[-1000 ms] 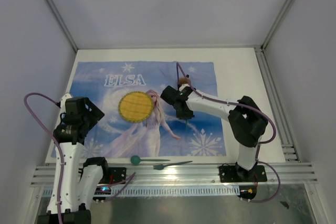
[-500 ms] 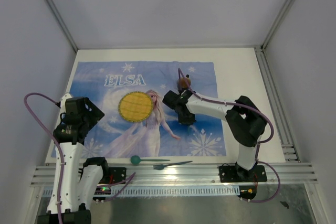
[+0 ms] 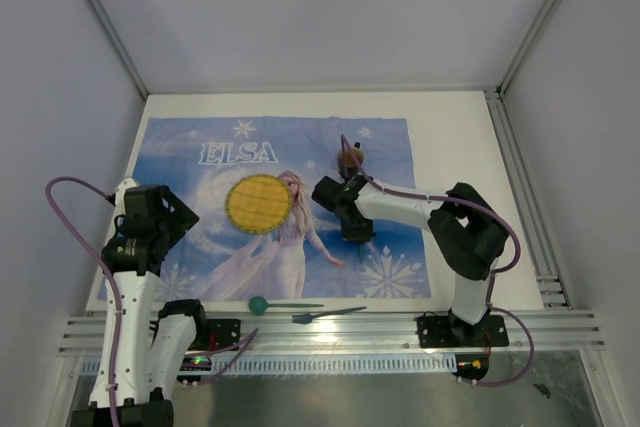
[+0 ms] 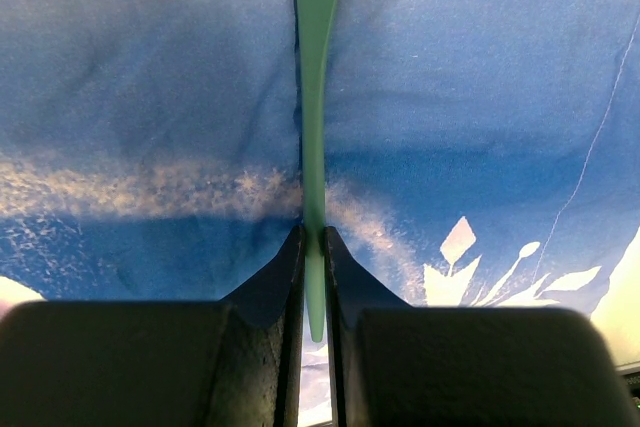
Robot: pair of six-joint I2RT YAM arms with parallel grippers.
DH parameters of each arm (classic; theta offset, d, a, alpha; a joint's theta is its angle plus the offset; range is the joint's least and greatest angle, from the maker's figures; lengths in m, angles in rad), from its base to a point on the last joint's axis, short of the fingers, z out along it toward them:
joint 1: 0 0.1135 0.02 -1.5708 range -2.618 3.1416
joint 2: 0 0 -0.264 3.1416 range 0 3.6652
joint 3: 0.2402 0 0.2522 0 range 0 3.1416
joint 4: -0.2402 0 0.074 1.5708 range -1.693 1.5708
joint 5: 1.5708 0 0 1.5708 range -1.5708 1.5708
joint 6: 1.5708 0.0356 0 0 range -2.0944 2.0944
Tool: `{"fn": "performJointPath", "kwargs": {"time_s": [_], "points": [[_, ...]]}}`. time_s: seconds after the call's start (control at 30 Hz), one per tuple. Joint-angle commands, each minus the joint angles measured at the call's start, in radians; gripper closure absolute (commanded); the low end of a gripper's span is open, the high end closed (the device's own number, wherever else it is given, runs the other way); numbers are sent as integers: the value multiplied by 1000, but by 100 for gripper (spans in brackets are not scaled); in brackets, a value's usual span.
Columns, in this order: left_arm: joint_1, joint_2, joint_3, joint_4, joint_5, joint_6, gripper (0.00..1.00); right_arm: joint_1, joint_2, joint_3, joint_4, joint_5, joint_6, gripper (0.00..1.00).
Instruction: Set the dinner table for one person
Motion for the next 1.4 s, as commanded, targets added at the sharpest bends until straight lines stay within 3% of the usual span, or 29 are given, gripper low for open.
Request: {"fn": "performJointPath", "kwargs": {"time_s": [0.0,0.13,0.53,0.8,0.93,1.1,1.37], "points": [[-5,-3,13,30,-6,-7,19,-1,-25,6,7,2,6,90],[-3,-3,11,33,-6,-7,19,-3,-21,8,1,7,12,79],[-5,-3,11,31,-9,-8,19,1,-41,9,-15,22,15,77],[-5,-4,10,31,-6,-7,19,25,-140,45,-47,29,3,77],[-3,-1,11,31,-9,-8,19,124,-172,39,41,7,-129,78],[-5,0,11,31,-7,-7,19,299,-232,-18,169,-31,-468,78],[-5,7,13,31,-1,-5,19,347,-263,-66,270,-370,-608,78]]}}
